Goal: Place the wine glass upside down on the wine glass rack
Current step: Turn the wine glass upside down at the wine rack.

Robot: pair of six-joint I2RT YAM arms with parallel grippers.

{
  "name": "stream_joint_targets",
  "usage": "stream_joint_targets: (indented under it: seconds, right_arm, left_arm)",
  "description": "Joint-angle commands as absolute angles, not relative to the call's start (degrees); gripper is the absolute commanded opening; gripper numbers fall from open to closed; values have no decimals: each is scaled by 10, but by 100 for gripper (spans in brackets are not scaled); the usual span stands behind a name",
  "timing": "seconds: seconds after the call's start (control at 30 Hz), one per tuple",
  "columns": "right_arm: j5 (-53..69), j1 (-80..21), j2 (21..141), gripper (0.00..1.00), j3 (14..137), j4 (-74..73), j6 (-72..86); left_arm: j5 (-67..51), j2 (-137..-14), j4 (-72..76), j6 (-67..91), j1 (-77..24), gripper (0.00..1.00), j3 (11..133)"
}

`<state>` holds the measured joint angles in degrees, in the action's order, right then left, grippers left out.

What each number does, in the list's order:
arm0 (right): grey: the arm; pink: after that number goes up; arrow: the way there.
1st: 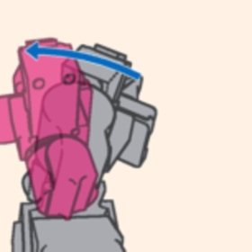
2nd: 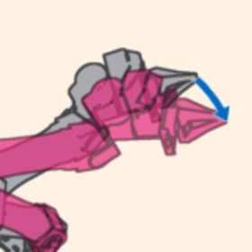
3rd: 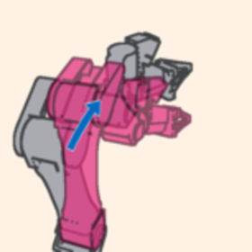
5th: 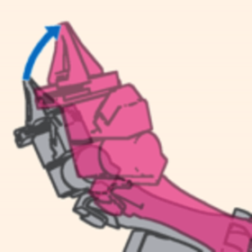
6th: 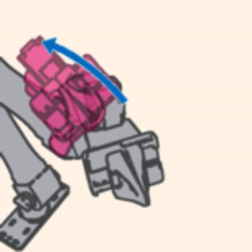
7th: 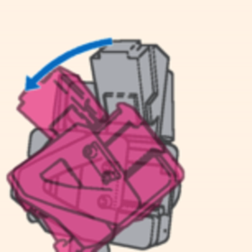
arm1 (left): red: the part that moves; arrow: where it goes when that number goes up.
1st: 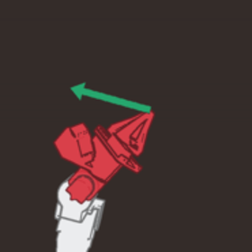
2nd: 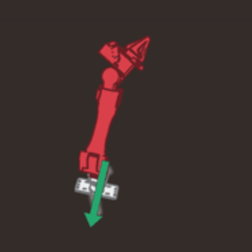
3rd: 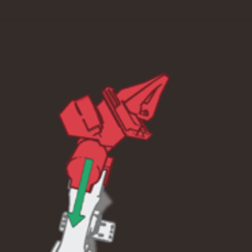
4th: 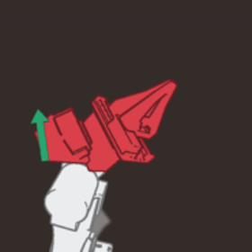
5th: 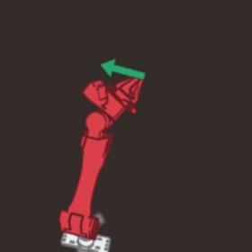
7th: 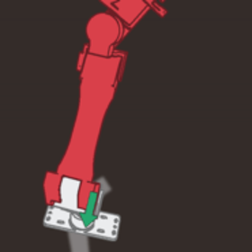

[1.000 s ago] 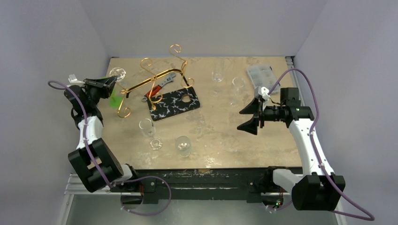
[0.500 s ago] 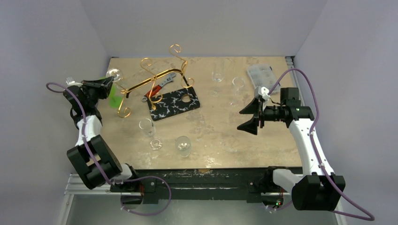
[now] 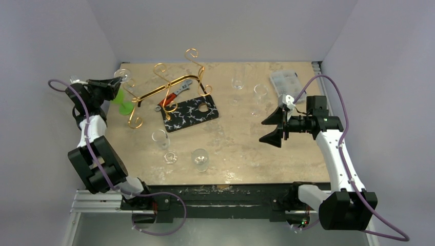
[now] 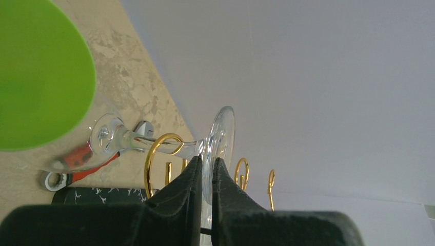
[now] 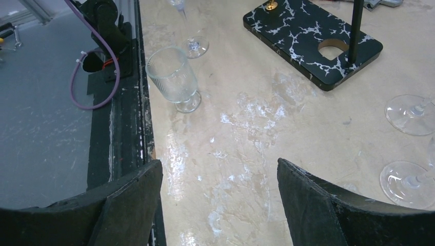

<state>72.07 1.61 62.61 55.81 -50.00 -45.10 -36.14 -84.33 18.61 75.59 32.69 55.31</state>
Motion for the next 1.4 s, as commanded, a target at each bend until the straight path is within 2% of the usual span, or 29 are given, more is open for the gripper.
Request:
stream_joint_targets:
  seconds: [0.0, 0.93, 1.1, 1.37]
  right_arm:
    - [744, 14, 620, 81, 580, -505, -462]
    - [745, 12, 614, 81, 582, -509, -465]
    - [745, 11, 613, 81, 582, -510, -465]
    - [744, 9, 612, 81, 581, -511, -466]
  left_arm:
    - [-375, -853, 216, 737, 314, 0, 604]
    - [-401, -835, 155, 701, 299, 0, 578]
    - [-403, -829, 141, 691, 299, 4, 574]
    - [-405, -821, 126, 690, 298, 21, 563]
